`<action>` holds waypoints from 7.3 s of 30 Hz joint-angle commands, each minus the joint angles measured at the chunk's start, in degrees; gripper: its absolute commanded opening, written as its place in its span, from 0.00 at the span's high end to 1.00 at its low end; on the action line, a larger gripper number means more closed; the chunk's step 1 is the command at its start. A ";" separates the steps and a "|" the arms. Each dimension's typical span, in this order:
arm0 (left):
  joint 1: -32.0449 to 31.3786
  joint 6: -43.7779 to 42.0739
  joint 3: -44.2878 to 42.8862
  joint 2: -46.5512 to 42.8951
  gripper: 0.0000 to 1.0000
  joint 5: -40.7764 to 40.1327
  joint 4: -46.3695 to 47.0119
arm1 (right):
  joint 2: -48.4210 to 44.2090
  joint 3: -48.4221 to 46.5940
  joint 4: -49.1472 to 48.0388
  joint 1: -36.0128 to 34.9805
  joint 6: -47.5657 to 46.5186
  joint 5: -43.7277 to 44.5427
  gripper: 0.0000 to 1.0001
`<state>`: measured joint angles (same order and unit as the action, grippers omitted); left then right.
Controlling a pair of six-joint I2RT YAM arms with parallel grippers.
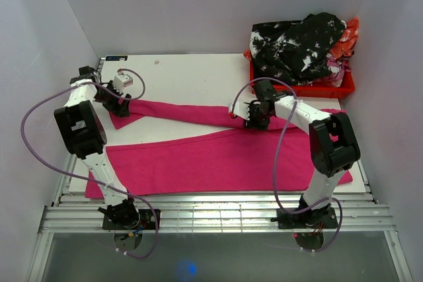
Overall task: Fold and stack the trousers
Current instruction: Flatten the trousers out
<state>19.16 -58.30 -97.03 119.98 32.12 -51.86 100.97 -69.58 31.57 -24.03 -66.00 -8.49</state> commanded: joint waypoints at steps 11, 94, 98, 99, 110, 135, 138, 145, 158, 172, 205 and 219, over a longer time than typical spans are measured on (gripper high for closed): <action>0.44 -14.20 16.86 -10.12 0.34 0.06 3.39 | 3.62 -7.57 1.64 -1.28 0.78 -1.26 0.92; 2.99 -42.16 32.26 -21.99 0.98 -2.94 -10.72 | 3.62 -11.36 -19.36 10.50 1.74 -0.03 0.92; 3.08 -42.68 32.96 -21.98 0.98 -2.59 -10.64 | 10.89 -19.78 -14.28 10.41 8.24 -0.12 0.92; 3.08 -43.12 33.31 -22.25 0.98 -2.50 -10.46 | 12.48 -21.37 -13.48 10.41 9.64 1.01 0.92; 5.18 -45.24 33.58 -27.34 0.97 3.72 -13.27 | 21.37 -24.90 -11.36 9.88 20.64 11.38 0.92; 5.45 37.38 -8.60 2.87 0.76 7.01 32.16 | -6.23 8.22 5.09 10.93 13.53 4.87 0.28; 5.36 38.44 -12.65 5.34 0.52 0.60 31.12 | -2.89 5.97 3.06 14.35 15.36 5.07 0.32; 5.19 31.33 4.11 -7.28 0.42 2.85 32.00 | 0.54 -3.44 2.01 23.06 19.05 2.07 0.37; -4.13 25.79 13.45 -1.08 0.48 -4.86 31.74 | 5.82 5.85 -3.80 29.04 15.38 12.71 0.43; -3.87 18.23 24.61 -2.64 0.69 -10.15 22.69 | -9.90 22.91 0.50 33.08 8.96 11.66 0.49; 3.61 9.43 40.41 -42.73 0.36 -8.91 -7.83 | -21.08 20.09 18.89 37.74 7.11 6.38 0.32; 4.04 2.76 29.48 -41.59 0.27 4.34 -8.26 | -25.09 9.75 20.27 40.55 8.78 -11.41 0.09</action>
<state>22.79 -51.05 -58.78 79.31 28.10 -60.12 83.24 -50.87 48.77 14.46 -56.45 -7.77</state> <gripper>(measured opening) 0.717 0.829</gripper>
